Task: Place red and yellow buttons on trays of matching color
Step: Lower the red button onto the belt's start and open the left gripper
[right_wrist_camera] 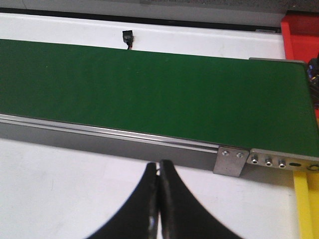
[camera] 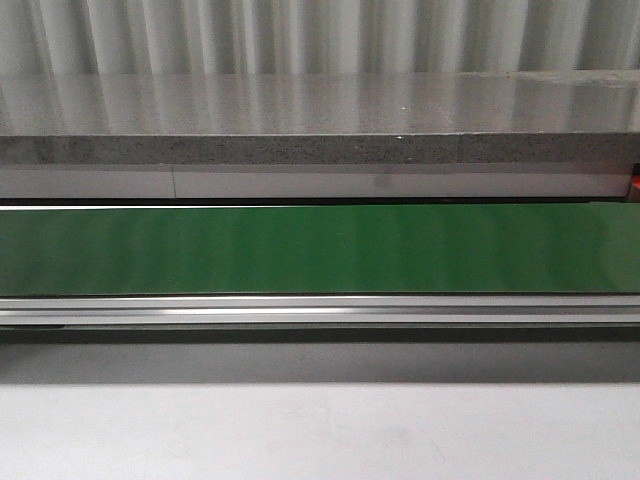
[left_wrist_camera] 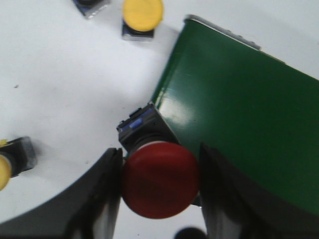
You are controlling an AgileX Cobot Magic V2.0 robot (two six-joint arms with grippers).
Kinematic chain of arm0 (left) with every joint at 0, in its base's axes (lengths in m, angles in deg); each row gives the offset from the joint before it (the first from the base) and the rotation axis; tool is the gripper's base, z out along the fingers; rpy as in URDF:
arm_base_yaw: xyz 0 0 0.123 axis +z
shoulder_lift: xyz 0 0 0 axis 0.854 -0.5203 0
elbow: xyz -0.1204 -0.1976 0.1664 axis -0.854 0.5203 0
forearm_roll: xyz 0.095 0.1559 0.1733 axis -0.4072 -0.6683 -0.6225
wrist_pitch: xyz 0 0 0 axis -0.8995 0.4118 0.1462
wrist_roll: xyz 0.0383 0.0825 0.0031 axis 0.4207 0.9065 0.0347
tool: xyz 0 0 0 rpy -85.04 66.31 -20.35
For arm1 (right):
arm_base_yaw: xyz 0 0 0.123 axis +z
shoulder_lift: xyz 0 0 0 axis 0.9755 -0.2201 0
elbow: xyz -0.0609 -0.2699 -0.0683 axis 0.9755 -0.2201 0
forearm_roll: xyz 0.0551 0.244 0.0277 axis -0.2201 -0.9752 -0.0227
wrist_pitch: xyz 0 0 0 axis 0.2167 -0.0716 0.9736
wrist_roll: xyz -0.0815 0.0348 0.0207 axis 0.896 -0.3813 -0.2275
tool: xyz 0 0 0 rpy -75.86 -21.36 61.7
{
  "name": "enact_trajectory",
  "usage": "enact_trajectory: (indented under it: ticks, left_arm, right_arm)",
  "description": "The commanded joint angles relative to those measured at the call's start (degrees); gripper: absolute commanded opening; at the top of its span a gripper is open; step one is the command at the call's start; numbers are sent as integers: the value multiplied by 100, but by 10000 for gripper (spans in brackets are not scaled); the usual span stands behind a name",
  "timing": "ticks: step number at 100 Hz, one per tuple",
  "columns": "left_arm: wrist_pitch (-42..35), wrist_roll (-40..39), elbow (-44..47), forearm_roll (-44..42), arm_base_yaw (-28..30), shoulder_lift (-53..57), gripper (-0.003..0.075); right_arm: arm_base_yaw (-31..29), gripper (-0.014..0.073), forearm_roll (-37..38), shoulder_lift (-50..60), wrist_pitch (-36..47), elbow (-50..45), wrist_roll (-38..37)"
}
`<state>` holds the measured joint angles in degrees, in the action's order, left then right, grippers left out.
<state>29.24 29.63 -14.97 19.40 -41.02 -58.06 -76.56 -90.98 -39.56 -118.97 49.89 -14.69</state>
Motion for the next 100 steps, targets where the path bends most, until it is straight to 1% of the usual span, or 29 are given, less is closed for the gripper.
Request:
enact_trajectory:
  ticks: [1, 18, 34, 41, 48, 53, 58, 63, 77, 87, 100]
  left_arm:
    - [-101, 5, -183, 101, -261, 60, 157]
    - [-89, 5, -183, 110, -561, -300, 157]
    - [-38, 5, -183, 188, -597, -539, 171]
    - [-25, 5, -183, 262, -597, -587, 233]
    - [-25, 19, -183, 328, -597, -641, 336]
    - [-25, 19, -183, 375, -597, -670, 424]
    - [-25, 19, -183, 385, -597, -670, 487]
    - [-49, 19, -183, 385, -597, -670, 522]
    - [-222, 19, -183, 441, -597, -658, 526]
    - [-386, 31, -183, 706, -597, -627, 526]
    - [-552, 31, -242, 822, -597, -442, 526]
  right_arm:
    - [8, -67, -32, -25, 341, 135, 58]
    - [8, -67, -32, -25, 341, 135, 58]
    - [8, -67, -32, -25, 341, 135, 58]
    - [8, -67, -32, -25, 341, 135, 58]
    - [8, -67, -32, -25, 341, 135, 58]
    - [8, -67, -32, -25, 341, 135, 58]
    - [8, -67, -32, -25, 341, 135, 58]
    - [8, -67, -32, -25, 341, 135, 58]
    - [8, -67, -32, -25, 341, 135, 58]
    - [8, -67, -32, -25, 341, 135, 58]
    - [8, -67, -32, -25, 341, 135, 58]
